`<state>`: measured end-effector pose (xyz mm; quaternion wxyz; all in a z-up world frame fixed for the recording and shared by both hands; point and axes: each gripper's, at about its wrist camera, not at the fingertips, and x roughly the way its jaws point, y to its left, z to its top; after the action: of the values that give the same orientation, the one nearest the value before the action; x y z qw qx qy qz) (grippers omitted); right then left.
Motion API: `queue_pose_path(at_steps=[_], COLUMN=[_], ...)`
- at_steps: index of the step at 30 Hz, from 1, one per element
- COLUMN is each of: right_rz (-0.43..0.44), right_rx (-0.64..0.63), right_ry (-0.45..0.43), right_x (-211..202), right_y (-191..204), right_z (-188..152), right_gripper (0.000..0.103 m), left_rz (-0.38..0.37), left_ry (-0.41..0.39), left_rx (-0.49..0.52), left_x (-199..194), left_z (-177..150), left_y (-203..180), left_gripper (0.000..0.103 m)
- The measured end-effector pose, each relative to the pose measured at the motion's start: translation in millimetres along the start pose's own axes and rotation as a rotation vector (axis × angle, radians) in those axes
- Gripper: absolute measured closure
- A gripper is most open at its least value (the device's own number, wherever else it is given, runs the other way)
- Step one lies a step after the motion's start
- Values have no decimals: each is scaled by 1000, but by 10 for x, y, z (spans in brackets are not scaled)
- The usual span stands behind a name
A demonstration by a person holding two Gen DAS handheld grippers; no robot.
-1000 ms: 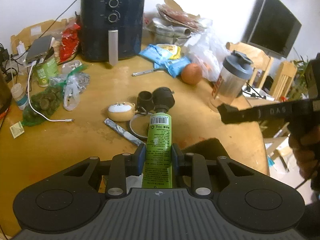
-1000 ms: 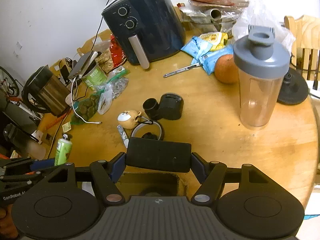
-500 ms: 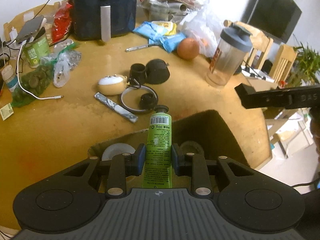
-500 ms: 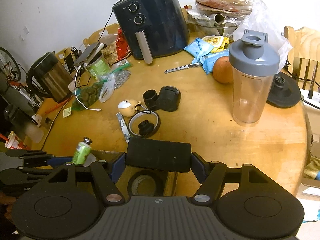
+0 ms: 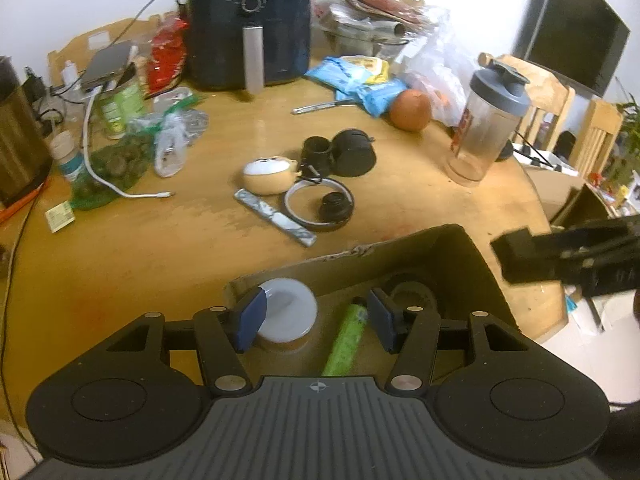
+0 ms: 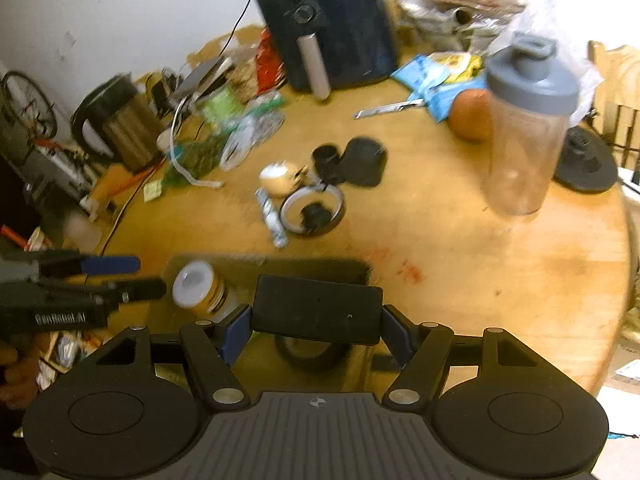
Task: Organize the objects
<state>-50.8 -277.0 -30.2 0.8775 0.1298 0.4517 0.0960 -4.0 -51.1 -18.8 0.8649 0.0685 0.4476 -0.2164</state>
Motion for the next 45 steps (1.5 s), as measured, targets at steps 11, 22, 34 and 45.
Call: queue_pose_path(at_steps=[11,22,34,45], right_rz=[15,-25,-45,-78], right_rx=[-89,-123,-127,-71], right_ry=[72,133,122,91], right_x=[175,298,250,217], right_y=[329,464,400,239], right_z=[-50,-88,-71,-38], right_gripper=[31,1,0,0], left_rz=[66,90,77,55], left_ry=[-40,-50,-57,-41], left_rx=[-23,-100,-110,-76], left_x=[-232,-333,-322,-210], left_z=[-126,-242,-258,-143], left_y=[86,188,128,62], left_gripper=[48,48,48,48])
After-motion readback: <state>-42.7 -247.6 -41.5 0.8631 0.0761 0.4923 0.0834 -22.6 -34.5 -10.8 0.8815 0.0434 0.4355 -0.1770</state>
